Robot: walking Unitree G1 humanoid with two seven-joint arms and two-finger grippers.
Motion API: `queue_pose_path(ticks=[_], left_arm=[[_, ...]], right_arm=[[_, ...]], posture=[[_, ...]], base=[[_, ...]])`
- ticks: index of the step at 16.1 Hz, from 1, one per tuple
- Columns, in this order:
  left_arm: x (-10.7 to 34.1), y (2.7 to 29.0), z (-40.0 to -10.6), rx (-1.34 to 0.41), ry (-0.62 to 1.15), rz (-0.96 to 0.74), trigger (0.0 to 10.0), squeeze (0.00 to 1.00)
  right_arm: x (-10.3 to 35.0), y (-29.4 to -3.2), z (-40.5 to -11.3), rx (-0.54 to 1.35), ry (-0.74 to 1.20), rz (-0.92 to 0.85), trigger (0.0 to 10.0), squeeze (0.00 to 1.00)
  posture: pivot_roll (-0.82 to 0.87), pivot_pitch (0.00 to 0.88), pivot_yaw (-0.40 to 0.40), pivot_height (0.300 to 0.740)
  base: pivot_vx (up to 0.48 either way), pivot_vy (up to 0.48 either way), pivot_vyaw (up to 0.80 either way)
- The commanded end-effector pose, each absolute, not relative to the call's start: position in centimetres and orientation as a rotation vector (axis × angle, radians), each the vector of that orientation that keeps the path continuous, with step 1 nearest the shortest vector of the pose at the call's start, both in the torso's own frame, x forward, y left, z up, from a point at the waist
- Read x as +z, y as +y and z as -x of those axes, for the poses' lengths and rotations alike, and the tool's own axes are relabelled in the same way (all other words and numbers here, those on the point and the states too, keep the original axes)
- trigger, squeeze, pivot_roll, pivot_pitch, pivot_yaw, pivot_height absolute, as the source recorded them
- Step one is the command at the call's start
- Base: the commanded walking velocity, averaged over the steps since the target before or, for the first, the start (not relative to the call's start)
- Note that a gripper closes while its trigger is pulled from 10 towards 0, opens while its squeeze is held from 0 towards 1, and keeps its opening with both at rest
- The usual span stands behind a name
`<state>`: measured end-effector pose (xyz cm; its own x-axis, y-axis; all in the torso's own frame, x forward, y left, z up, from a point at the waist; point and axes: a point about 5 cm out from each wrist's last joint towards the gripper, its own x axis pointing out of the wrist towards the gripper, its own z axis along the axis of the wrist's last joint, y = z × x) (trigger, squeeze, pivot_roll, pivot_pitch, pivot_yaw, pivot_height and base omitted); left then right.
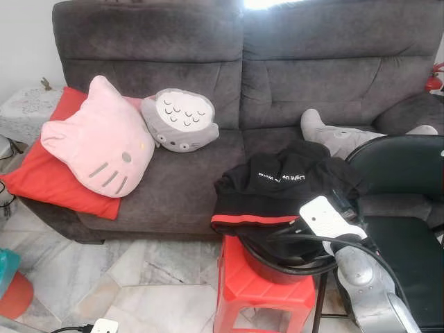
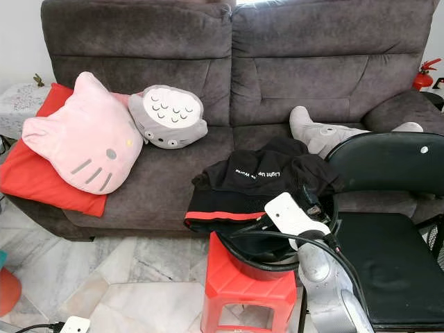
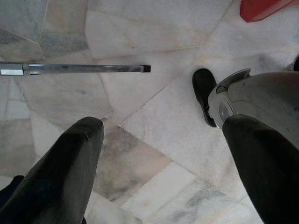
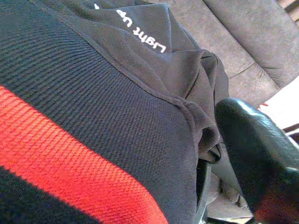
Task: Hang hanger
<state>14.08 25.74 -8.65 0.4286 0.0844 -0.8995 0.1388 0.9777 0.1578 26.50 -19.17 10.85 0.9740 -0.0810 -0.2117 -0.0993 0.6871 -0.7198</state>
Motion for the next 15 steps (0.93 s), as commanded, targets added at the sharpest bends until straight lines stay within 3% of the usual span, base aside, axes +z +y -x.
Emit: queue_pose_path(ticks=[1, 15], left_arm=[[-8.72, 25.90, -13.79, -0.026, 1.144, -0.218, 10.0, 0.00], [-8.71, 25.95, -13.80, -0.024, 1.145, -0.220, 10.0, 0.00]], right_arm=[[10.70, -18.69, -26.41, 0.033, 0.227, 0.815, 0.0, 0.00], [11.04, -18.76, -26.77, -0.002, 0.210, 0.809, 0.0, 0.00]], posture=[[-0.08, 0.000, 0.020, 0.740], [-0.07, 0.000, 0.020, 0.740]], base=[[0.000, 0.000, 0.00], [0.000, 0.000, 0.00]])
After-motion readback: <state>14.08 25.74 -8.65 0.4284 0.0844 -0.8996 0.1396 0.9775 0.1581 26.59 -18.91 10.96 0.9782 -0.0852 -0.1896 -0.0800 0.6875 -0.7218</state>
